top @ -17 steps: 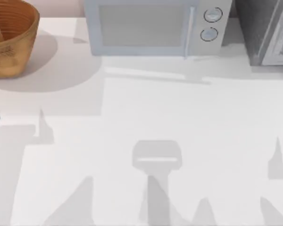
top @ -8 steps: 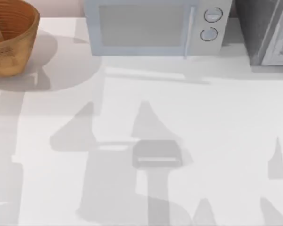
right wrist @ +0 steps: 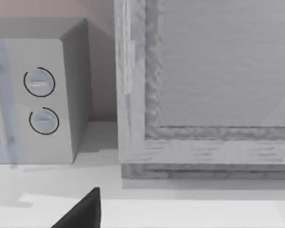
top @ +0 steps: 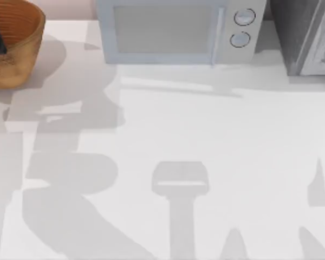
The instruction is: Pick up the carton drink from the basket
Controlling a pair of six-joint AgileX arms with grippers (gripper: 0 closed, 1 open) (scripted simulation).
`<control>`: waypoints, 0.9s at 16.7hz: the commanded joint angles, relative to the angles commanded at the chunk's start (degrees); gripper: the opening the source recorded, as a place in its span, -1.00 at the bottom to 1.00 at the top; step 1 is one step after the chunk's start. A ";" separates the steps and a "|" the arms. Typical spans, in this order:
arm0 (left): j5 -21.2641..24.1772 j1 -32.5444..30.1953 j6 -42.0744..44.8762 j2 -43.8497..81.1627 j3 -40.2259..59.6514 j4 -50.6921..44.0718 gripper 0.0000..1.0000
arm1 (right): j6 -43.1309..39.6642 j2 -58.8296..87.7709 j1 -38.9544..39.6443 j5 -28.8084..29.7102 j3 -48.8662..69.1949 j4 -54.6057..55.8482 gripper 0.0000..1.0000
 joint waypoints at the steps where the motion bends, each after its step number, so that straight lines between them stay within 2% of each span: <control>1: 0.36 0.30 0.02 2.36 0.99 1.04 1.00 | 0.00 0.00 0.00 0.00 0.00 0.00 1.00; 4: 0.93 0.76 0.07 5.95 2.54 2.66 1.00 | 0.00 0.00 0.00 0.00 0.00 0.00 1.00; 11: 0.65 0.45 0.21 5.60 3.03 2.23 1.00 | 0.00 0.00 0.00 0.00 0.00 0.00 1.00; 15: 0.09 -0.12 0.02 9.09 8.74 -0.41 1.00 | 0.00 0.00 0.00 0.00 0.00 0.00 1.00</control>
